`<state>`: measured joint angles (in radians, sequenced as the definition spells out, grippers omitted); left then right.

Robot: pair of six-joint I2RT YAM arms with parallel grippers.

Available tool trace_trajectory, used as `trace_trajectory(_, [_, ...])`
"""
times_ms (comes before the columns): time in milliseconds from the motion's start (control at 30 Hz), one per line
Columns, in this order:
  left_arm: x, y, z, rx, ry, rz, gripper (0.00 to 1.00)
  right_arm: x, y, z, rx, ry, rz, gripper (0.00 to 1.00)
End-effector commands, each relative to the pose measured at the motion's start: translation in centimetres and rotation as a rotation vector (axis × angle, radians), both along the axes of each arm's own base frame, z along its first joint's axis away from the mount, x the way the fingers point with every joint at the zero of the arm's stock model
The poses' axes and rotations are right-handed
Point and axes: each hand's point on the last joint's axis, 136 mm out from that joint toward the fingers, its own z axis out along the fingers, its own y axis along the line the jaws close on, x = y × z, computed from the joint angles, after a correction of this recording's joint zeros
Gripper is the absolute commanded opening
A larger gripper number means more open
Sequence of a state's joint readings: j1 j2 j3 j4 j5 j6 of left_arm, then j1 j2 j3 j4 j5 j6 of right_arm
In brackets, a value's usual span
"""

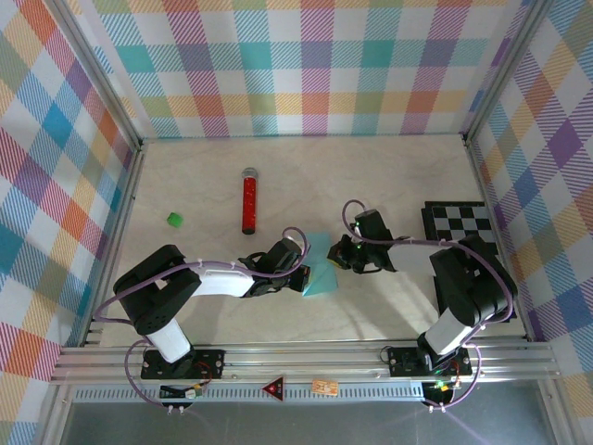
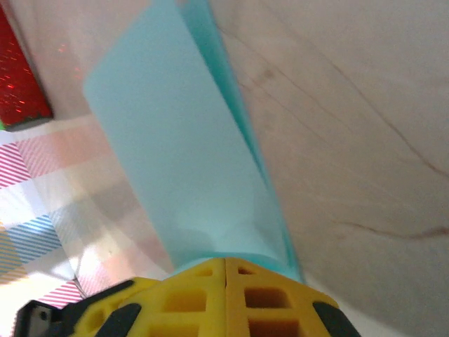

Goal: Fold a paper plane with a square sheet of paper (pick it up from the middle)

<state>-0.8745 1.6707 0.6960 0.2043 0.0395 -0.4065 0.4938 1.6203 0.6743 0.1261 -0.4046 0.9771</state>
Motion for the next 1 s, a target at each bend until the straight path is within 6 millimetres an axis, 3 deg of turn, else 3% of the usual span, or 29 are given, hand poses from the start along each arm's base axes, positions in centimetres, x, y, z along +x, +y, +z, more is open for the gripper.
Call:
trace_trajectory(0, [-1.4,3.0,-2.6,0.115,0.066,0.023,0.03,0.0,0.1,-0.3,-0.011,0.018,0.016,0.0])
trace_trajectory(133, [-1.4,2.9,-2.6,0.113,0.068,0.022,0.03,-0.7,-1.2,-3.0,-0.071,0.081,-0.037,0.0])
trace_trajectory(300, [-1.4,2.9,-2.8,0.114,0.071,0.02,0.03,-0.8,-2.6,-4.4,-0.101,0.097,-0.085,0.0])
trace_trajectory(367, [-1.5,2.9,-2.8,0.112,0.074,0.018,0.03,-0.4,-2.7,-3.9,-0.076,0.08,-0.098,0.0])
trace_trajectory(633, [-1.4,2.8,-2.7,0.111,0.072,0.019,0.03,0.3,-0.8,1.4,0.046,-0.036,-0.019,0.03])
trace_trajectory(967, [-1.3,2.9,-2.7,0.118,0.068,0.023,0.04,-2.0,2.7,0.5,0.068,0.043,0.047,0.01])
